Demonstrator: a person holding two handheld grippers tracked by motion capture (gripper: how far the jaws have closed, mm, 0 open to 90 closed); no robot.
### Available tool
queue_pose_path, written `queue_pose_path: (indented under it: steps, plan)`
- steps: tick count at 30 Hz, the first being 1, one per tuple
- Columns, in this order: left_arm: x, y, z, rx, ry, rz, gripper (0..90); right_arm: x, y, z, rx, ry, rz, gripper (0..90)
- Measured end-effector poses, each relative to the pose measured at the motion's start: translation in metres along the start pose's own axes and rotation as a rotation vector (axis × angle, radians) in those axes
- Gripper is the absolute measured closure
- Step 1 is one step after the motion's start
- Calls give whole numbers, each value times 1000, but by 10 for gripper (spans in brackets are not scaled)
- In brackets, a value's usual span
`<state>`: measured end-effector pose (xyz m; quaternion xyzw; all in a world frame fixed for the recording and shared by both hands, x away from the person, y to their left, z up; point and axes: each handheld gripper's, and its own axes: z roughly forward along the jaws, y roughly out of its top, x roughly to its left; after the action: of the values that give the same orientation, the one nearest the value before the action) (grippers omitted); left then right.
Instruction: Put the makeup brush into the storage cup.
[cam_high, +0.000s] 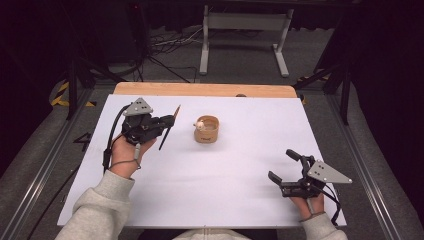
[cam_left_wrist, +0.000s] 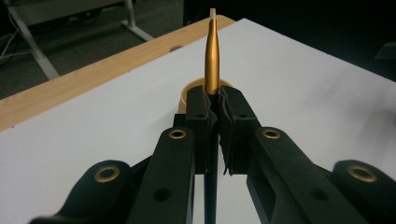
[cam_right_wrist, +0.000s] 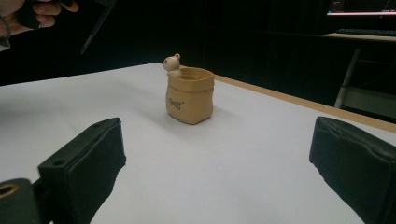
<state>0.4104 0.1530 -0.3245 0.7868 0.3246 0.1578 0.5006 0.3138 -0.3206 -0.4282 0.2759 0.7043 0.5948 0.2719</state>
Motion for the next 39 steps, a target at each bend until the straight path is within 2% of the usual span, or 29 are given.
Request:
queue_pose_path:
  steps: [5, 7, 11, 17, 19, 25, 30, 35, 39]
  plan:
    - [1, 2, 1, -82, -26, 1, 828, 0, 0, 0, -1, 5, -1, 36]
    - [0, 3, 0, -118, -19, 9, 828, 0, 0, 0, -3, 5, 1, 36]
    - [0, 4, 4, -182, -44, 11, 828, 0, 0, 0, -4, 6, 2, 36]
    - [0, 7, 12, -193, -41, 25, 828, 0, 0, 0, -5, 7, 3, 36]
    - [-1, 9, 19, -198, -36, 29, 828, -1, 0, 0, -6, 8, 4, 36]
    - [0, 13, 31, -211, -43, 16, 829, -1, 0, 0, -7, 11, 1, 36]
    - [-3, 18, 39, -226, -39, 23, 828, -1, 0, 0, -8, 14, 3, 37]
    - [-6, 26, 47, -243, -52, 7, 828, -1, 0, -1, -12, 18, 2, 36]
    - [-8, 32, 51, -254, -43, 13, 828, -1, 0, -1, -14, 20, 1, 36]
